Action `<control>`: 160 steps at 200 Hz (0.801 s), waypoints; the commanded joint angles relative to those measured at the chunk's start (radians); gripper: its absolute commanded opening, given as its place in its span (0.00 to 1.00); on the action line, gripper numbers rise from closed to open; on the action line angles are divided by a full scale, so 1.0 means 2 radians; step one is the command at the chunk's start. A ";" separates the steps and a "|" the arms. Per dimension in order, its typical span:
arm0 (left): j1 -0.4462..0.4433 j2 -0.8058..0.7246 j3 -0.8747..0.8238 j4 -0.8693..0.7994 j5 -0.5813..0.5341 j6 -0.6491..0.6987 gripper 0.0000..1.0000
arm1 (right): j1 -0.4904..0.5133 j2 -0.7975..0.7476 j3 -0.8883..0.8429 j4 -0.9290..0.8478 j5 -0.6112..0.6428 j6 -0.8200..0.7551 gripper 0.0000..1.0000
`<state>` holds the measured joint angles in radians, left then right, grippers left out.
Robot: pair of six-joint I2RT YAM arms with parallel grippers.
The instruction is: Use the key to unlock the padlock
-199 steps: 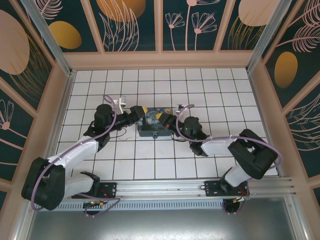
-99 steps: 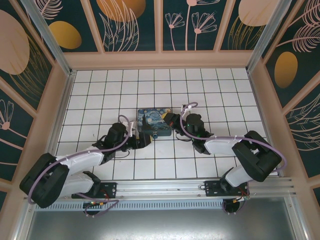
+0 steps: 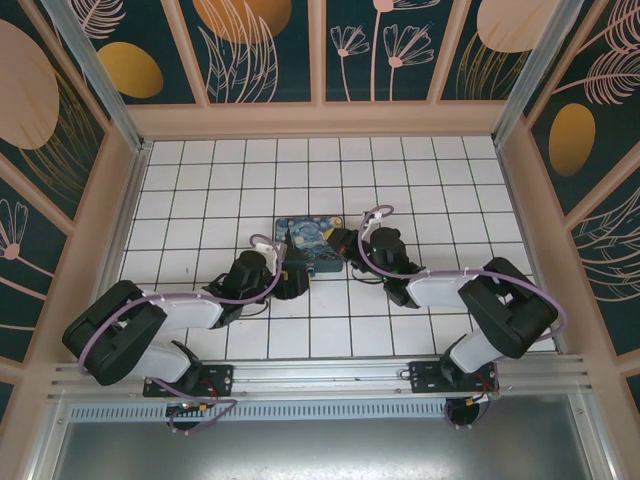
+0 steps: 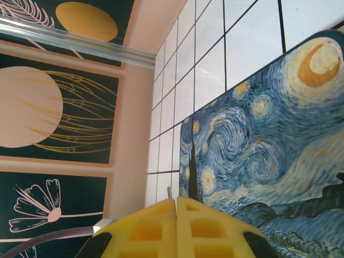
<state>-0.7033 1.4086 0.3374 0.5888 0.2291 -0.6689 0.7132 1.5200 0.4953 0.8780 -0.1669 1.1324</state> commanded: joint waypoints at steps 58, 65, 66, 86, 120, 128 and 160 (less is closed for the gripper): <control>-0.005 0.051 -0.005 0.087 -0.003 0.022 0.68 | -0.005 0.031 -0.005 0.029 -0.011 0.004 0.00; -0.005 0.058 -0.005 0.091 -0.002 0.022 0.67 | -0.006 0.032 -0.005 0.030 -0.010 0.005 0.00; -0.005 0.059 -0.004 0.091 -0.001 0.022 0.67 | -0.006 0.033 -0.005 0.030 -0.010 0.004 0.00; -0.006 0.072 -0.002 0.100 0.000 0.024 0.67 | -0.008 0.039 -0.005 0.034 -0.012 0.006 0.00; -0.012 0.091 0.004 0.107 -0.011 0.037 0.67 | -0.011 0.050 -0.009 0.046 -0.019 0.010 0.00; -0.012 0.095 0.004 0.110 -0.015 0.040 0.67 | -0.011 0.052 -0.010 0.048 -0.020 0.010 0.00; -0.019 0.104 0.004 0.124 -0.037 0.056 0.66 | -0.014 0.059 -0.015 0.060 -0.025 0.013 0.00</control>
<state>-0.7273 1.5879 0.3340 0.7948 0.1997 -0.6052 0.6956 1.6184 0.4797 0.9306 -0.1925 1.1439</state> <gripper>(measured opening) 0.661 0.049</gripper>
